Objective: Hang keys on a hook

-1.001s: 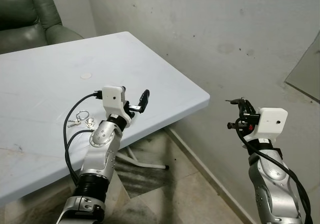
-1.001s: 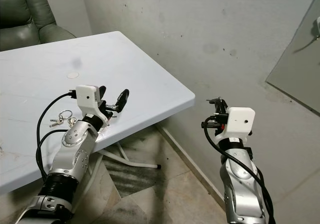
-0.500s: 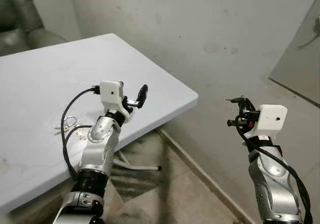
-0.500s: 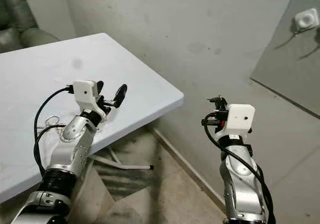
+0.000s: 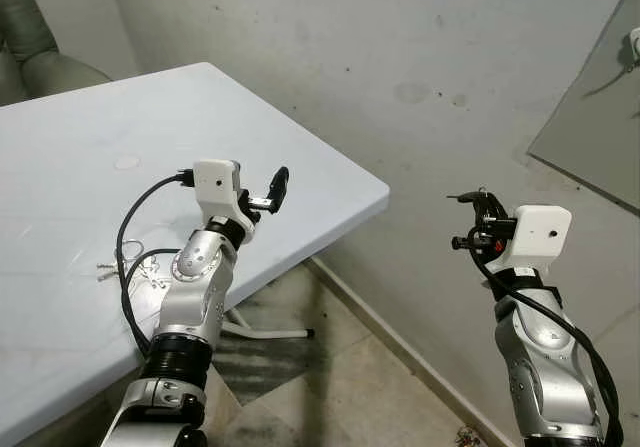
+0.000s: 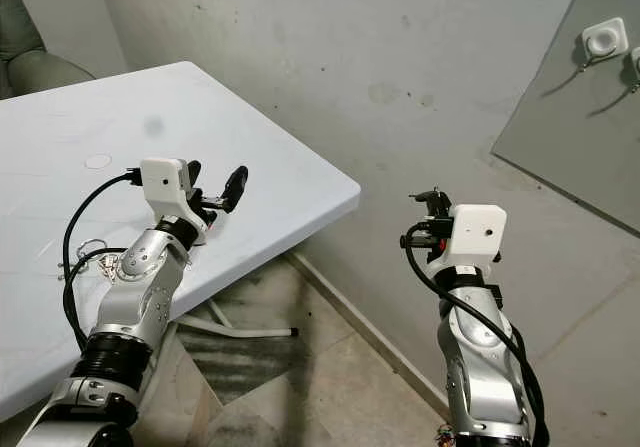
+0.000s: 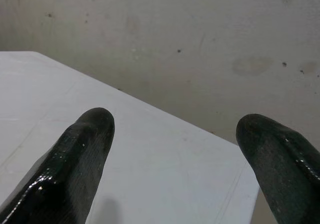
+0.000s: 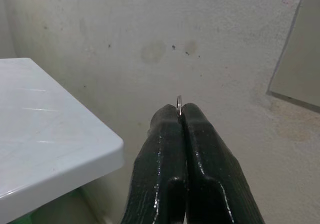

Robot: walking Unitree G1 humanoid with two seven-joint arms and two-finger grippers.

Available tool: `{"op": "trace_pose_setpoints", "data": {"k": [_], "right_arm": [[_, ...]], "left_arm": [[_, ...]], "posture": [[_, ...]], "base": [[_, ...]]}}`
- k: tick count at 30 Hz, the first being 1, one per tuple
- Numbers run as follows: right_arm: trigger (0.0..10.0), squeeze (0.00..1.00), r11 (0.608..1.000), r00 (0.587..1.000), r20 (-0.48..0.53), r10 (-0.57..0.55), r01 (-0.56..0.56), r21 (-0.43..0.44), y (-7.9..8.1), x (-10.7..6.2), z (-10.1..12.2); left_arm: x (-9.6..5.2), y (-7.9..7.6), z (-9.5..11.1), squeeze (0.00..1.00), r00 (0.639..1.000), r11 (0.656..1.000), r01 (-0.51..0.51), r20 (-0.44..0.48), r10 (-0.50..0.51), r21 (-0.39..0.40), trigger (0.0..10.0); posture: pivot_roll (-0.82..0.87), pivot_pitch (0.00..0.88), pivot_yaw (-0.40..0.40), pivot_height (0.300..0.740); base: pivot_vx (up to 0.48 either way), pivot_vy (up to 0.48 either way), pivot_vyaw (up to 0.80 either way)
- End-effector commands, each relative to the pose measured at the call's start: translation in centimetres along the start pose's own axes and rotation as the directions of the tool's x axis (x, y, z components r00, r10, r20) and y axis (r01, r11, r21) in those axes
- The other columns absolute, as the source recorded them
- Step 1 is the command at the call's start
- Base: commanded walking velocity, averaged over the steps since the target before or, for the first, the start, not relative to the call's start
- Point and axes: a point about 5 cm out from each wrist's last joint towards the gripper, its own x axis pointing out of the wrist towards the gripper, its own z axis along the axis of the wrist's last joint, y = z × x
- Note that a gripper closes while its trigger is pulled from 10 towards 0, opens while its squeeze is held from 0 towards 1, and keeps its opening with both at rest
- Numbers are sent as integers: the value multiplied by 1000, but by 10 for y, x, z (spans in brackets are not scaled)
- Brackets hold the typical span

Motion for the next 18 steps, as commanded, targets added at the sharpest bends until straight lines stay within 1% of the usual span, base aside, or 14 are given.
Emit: {"op": "trace_pose_setpoints", "data": {"k": [1, 9, 11, 18], "right_arm": [[10000, 0, 1000, 1000, 5, 4, -4, -5, 0, 2, 3], [10000, 0, 1000, 1000, 2, 2, -2, -9, 0, 1, 2], [10000, 0, 1000, 1000, 21, 9, -8, -12, 0, 0, 4], [10000, 0, 1000, 1000, 25, 13, -13, -19, 0, -1, 4]], "left_arm": [[3, 1, 3, 0, 1000, 1000, -1, 0, 1, 4, 10000], [2, 1, 3, 0, 1000, 1000, -6, 1, 6, 6, 10000], [2, 1, 3, 0, 1000, 1000, -6, 3, 6, 7, 10000], [1, 1, 3, 0, 1000, 1000, -7, 11, 7, 5, 10000]], "posture": [[-66, 0, -40, 740], [-65, 0, -42, 740], [-65, 0, -44, 740], [-64, 0, -46, 740]], "base": [[0, 0, -738], [0, 0, -734], [0, 0, 0], [0, 0, 0]]}}
